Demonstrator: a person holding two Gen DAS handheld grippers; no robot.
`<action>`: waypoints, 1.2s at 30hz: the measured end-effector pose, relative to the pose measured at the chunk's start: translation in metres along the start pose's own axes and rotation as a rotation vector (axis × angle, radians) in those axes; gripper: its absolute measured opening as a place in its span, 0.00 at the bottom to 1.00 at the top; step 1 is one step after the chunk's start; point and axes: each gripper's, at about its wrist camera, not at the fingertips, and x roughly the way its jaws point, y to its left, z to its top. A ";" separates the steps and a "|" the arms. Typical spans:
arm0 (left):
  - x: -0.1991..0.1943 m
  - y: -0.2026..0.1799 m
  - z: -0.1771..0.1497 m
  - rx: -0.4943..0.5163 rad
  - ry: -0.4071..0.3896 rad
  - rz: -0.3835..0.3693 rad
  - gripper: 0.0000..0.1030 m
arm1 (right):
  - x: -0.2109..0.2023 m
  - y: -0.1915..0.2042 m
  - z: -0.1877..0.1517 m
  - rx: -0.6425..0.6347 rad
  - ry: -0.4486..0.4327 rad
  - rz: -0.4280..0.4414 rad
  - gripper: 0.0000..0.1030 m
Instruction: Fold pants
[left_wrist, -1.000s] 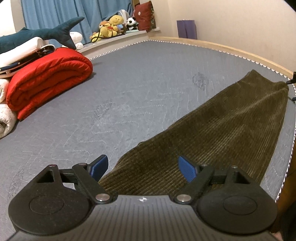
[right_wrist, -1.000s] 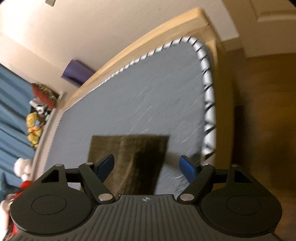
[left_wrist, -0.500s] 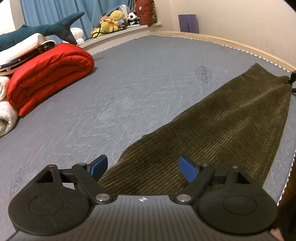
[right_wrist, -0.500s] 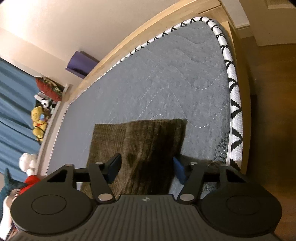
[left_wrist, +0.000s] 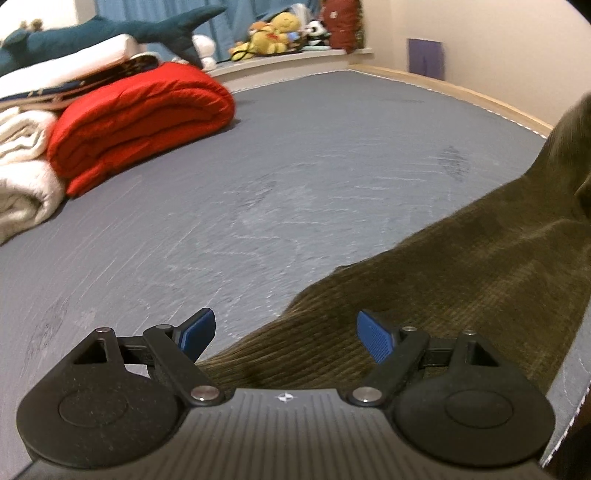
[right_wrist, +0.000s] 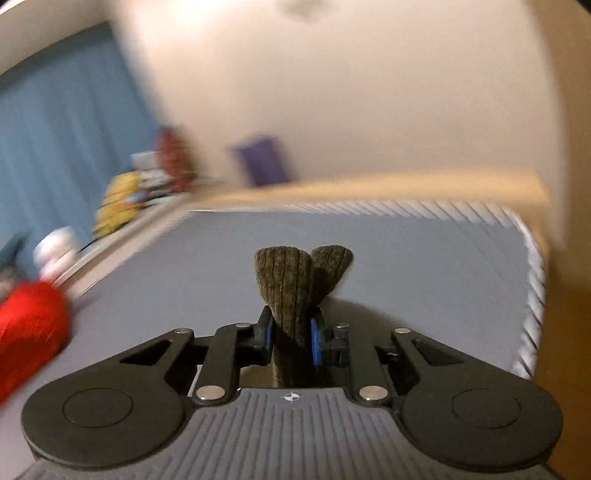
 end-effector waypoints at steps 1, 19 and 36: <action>0.002 0.003 0.000 -0.014 0.006 0.003 0.85 | -0.013 0.029 -0.004 -0.087 -0.017 0.063 0.20; 0.020 0.036 -0.002 -0.258 0.105 -0.136 0.83 | -0.140 0.241 -0.209 -1.027 0.417 0.983 0.47; 0.045 0.036 0.006 -0.410 0.148 -0.201 0.57 | -0.120 0.280 -0.218 -0.922 0.458 0.907 0.39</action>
